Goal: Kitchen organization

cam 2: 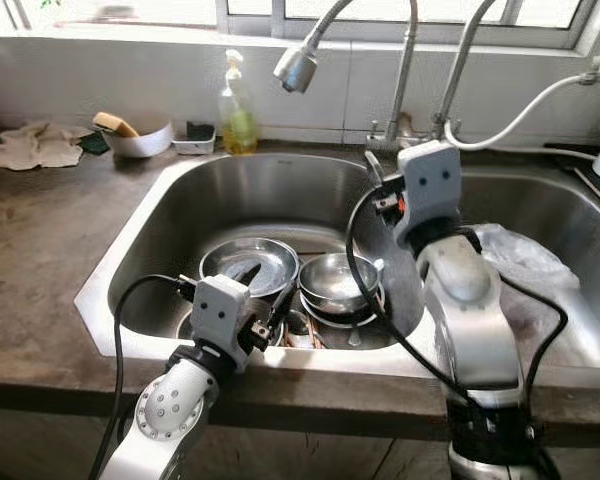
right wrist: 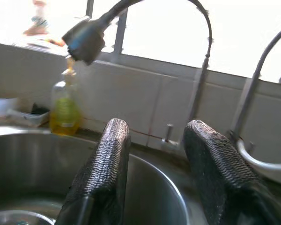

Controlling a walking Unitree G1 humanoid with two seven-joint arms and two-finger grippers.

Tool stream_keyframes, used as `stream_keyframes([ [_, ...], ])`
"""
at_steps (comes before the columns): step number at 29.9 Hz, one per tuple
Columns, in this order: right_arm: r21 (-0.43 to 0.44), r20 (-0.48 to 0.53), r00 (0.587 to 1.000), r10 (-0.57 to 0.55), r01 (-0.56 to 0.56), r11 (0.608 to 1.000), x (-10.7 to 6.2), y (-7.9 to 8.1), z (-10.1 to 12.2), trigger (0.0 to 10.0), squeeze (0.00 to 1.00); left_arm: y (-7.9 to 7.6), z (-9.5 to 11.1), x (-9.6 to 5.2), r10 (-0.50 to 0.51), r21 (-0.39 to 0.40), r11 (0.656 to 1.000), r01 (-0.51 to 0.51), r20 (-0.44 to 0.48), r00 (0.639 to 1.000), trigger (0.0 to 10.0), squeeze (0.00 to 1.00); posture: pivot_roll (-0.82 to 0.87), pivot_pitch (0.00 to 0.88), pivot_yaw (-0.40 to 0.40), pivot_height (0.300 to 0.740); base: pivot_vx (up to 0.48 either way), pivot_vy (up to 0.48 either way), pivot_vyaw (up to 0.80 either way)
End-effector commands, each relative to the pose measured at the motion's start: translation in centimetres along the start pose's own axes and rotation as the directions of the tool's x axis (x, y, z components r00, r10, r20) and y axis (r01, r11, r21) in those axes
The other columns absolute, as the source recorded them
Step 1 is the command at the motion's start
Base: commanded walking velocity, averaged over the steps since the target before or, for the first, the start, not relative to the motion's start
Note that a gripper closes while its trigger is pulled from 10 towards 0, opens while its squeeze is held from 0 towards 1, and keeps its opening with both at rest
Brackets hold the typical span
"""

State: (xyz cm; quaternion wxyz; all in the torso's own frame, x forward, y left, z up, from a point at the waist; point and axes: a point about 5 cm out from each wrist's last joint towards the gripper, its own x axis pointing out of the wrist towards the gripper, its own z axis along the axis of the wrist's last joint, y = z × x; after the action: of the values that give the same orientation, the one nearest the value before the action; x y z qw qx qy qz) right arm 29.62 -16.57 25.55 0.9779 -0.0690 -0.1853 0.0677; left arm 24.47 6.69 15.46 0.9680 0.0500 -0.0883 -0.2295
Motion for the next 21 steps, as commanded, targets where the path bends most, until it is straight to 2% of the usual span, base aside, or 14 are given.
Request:
stream_keyframes([
  [1, 0.023, 0.021, 0.999, -0.04, 0.039, 0.999, -0.8, -0.3, 0.5, 10.0, 0.0, 0.2, 0.3, 0.0, 0.0, -0.01, 1.0, 0.0, 0.011, 1.0, 10.0, 0.0, 0.05, 0.022, -0.034, 0.74, 0.0, 0.0, 0.0],
  [13, 0.081, -0.103, 0.989, -0.105, 0.114, 0.99, -5.3, 1.2, -1.6, 10.0, 0.0, 0.9, 0.3, -0.2, 0.018, -0.01, 1.0, -0.018, 0.009, 1.0, 10.0, 0.0, 0.05, 0.005, -0.024, 0.74, 0.0, 0.0, 0.0],
  [21, 0.078, -0.146, 0.979, -0.139, 0.151, 0.985, -6.6, 1.3, -2.5, 10.0, 0.0, 0.8, 0.2, -0.3, 0.003, -0.017, 1.0, -0.003, 0.005, 1.0, 10.0, 0.0, 0.05, 0.0, -0.02, 0.74, 0.0, 0.0, 0.0],
])
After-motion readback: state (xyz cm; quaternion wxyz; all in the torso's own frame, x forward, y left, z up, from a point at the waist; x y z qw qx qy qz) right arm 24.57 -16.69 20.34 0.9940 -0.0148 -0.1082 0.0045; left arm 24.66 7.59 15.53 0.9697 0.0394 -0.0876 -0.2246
